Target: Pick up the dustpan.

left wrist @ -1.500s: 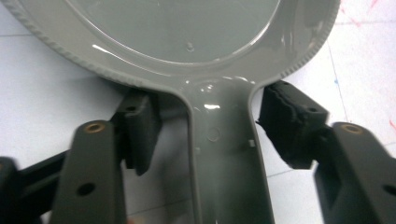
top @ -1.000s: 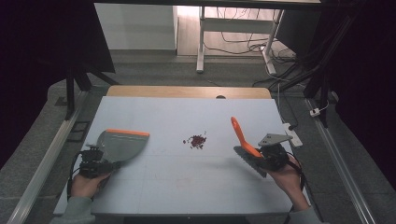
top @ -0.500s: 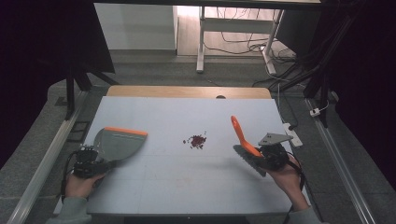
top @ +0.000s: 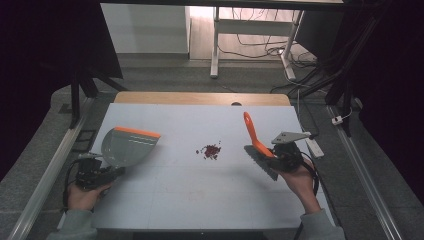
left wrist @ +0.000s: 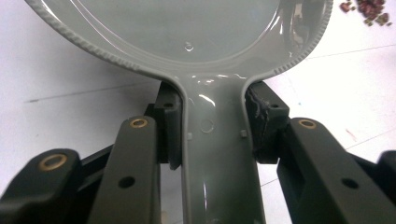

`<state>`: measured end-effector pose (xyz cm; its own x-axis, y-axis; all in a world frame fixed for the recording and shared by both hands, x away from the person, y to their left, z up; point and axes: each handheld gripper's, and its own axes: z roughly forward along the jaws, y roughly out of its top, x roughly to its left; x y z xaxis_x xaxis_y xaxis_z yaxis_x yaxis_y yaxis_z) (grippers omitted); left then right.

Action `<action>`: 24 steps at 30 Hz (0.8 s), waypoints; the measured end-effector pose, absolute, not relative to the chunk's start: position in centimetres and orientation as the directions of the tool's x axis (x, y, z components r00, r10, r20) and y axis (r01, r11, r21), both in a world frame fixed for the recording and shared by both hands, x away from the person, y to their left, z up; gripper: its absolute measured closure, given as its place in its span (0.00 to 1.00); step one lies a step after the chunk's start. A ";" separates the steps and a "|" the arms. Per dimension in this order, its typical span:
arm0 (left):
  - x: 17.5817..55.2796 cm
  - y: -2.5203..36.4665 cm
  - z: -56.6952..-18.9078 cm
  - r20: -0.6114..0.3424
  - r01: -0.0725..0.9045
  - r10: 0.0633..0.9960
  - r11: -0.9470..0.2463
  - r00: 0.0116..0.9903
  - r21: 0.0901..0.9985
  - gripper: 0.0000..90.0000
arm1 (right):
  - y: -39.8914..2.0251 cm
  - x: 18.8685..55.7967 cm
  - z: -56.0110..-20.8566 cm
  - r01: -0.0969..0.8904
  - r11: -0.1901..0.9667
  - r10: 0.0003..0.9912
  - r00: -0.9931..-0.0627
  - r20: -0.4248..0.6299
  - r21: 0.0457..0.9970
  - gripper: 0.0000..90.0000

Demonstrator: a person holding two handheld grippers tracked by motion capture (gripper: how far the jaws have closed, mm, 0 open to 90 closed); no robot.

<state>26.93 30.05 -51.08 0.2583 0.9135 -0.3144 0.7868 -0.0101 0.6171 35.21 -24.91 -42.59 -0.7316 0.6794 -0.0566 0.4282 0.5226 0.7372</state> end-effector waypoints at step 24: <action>26.2 28.7 -48.7 -0.309 0.700 0.856 -0.082 0.414 0.710 0.68 | -25.4 35.5 -42.8 0.433 0.511 0.684 -0.728 -0.047 0.743 0.78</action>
